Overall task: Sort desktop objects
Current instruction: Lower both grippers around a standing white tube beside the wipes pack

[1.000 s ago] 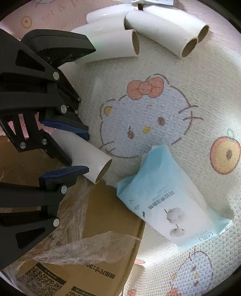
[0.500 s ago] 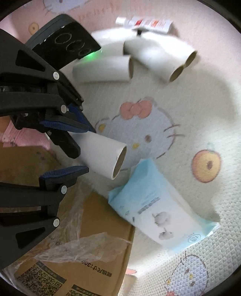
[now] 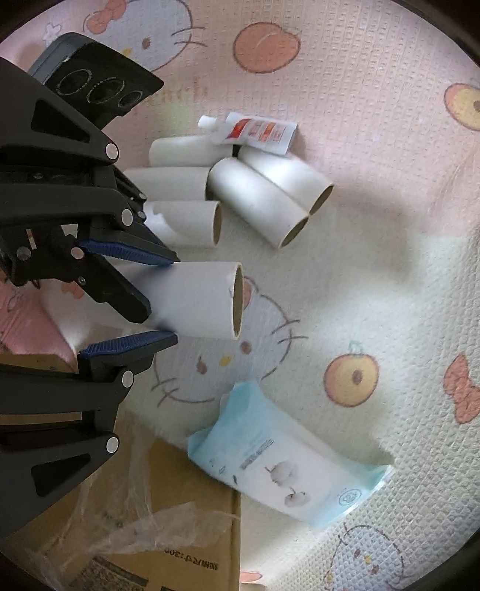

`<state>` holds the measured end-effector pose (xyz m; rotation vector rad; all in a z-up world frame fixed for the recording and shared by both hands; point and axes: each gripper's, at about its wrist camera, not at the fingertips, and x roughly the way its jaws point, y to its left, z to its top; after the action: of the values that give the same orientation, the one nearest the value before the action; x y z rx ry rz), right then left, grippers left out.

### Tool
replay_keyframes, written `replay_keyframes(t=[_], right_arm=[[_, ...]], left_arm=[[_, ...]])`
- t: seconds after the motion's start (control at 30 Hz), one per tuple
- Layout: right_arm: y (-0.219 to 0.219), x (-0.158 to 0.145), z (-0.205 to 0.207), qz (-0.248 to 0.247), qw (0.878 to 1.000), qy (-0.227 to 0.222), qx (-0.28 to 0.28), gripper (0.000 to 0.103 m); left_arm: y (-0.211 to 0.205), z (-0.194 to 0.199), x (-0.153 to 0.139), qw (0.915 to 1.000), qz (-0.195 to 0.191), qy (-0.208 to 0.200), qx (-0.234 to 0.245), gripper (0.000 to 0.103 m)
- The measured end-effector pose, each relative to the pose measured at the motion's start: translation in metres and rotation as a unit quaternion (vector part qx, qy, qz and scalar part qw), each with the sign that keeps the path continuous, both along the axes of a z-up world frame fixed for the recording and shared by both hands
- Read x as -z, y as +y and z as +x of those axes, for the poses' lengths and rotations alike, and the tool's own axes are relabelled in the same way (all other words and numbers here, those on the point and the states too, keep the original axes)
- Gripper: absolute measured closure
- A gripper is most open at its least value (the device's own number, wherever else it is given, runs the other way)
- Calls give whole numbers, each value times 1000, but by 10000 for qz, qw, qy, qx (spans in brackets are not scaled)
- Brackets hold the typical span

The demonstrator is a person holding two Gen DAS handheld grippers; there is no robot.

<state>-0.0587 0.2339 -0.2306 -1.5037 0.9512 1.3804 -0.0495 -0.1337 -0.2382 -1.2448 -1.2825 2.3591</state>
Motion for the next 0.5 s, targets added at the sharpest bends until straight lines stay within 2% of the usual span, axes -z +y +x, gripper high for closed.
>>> replay_keyframes(t=[0.13, 0.2, 0.3, 0.5], right_arm=[[9, 8, 8, -280, 9993, 153, 181, 70], [68, 13, 13, -476, 9975, 321, 403, 70], [81, 21, 22, -672, 9942, 368, 751, 70], [101, -5, 15, -200, 9987, 381, 274, 70]], left_arm=[[-4, -3, 7, 9998, 92, -72, -137, 56], [-1, -8, 8, 9998, 156, -66, 38, 56], [-2, 0, 2, 9995, -185, -252, 19, 56], [-6, 5, 3, 9978, -469, -451, 101, 54]])
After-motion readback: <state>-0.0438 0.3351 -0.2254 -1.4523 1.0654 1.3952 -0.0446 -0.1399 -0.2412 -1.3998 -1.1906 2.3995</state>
